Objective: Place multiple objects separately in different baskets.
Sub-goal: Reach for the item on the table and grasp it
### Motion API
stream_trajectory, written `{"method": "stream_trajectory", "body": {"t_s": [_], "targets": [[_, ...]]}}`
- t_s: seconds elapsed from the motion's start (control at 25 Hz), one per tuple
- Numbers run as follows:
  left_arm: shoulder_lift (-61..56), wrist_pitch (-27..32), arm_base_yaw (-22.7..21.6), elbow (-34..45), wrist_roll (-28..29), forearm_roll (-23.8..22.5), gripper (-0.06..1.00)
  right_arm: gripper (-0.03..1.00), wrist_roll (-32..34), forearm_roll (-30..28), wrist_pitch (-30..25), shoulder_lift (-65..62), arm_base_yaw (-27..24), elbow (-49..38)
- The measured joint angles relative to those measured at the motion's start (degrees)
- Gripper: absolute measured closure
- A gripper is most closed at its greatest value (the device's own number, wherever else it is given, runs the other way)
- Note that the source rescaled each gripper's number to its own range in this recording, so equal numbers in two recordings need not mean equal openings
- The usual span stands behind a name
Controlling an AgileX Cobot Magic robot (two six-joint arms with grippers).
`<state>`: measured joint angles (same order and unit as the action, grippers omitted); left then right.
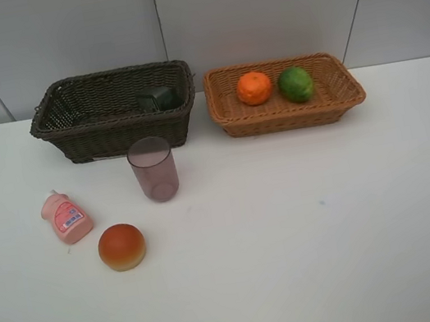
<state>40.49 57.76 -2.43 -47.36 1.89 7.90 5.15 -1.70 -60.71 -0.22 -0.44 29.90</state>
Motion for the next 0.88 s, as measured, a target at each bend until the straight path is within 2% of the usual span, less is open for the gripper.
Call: {"method": "stream_trajectory", "body": {"t_s": [0.12,0.24,0.56,0.76,0.88], "targets": [[7.92,-0.21,0.08,-2.54,-1.89,0.26,-0.05,0.02,0.0,0.0,0.0,0.0,0.0,0.0],[14.29,-1.76,2.25,-3.84,-3.61,0.26,-0.05,0.02,0.0,0.0,0.0,0.0,0.0,0.0],[28.33,-9.2,15.94,-8.35,-4.87,0.36,-0.05,0.02,0.0,0.0,0.0,0.0,0.0,0.0],[38.49,-9.35,24.31,-15.97,-5.02,0.42,-0.05,0.02,0.0,0.06,0.0,0.0,0.0,0.0],[44.42,-7.36,27.96,-21.65,-5.06,0.27,-0.05,0.02,0.0,0.06,0.0,0.0,0.0,0.0]]}}
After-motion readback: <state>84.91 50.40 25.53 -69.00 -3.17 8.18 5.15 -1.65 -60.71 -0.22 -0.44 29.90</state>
